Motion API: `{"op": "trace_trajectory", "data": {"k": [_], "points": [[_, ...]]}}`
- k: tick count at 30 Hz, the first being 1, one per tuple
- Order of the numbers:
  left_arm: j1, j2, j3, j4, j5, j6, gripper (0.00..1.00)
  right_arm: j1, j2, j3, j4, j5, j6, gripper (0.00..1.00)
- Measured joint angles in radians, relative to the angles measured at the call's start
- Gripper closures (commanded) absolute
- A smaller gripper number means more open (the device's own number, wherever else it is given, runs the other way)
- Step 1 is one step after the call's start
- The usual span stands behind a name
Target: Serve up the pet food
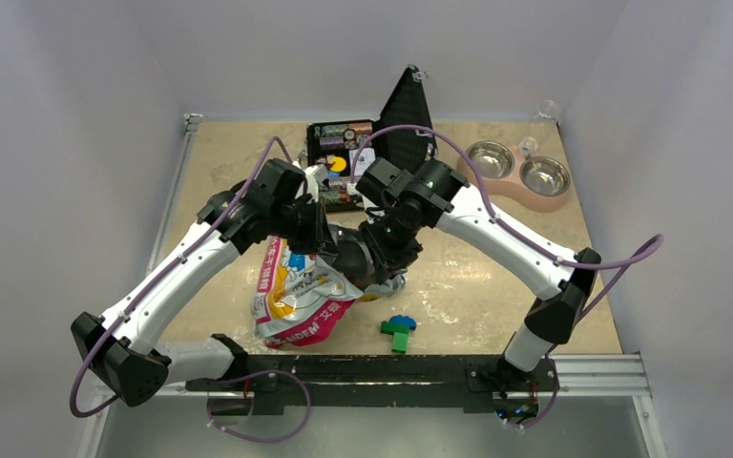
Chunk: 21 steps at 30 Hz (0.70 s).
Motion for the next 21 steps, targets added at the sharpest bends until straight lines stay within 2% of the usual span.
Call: {"op": "trace_trajectory", "data": {"k": [6, 16, 21], "points": [[0.000, -0.024, -0.069, 0.101, 0.041, -0.079, 1.00, 0.006, 0.013, 0.024, -0.024, 0.027, -0.039, 1.00], [0.000, -0.018, -0.071, 0.100, 0.082, -0.082, 1.00, -0.071, 0.014, -0.111, 0.075, -0.104, -0.090, 1.00], [0.000, -0.005, -0.051, 0.080, 0.085, -0.071, 1.00, -0.076, 0.104, -0.100, 0.110, -0.152, -0.125, 1.00]]}}
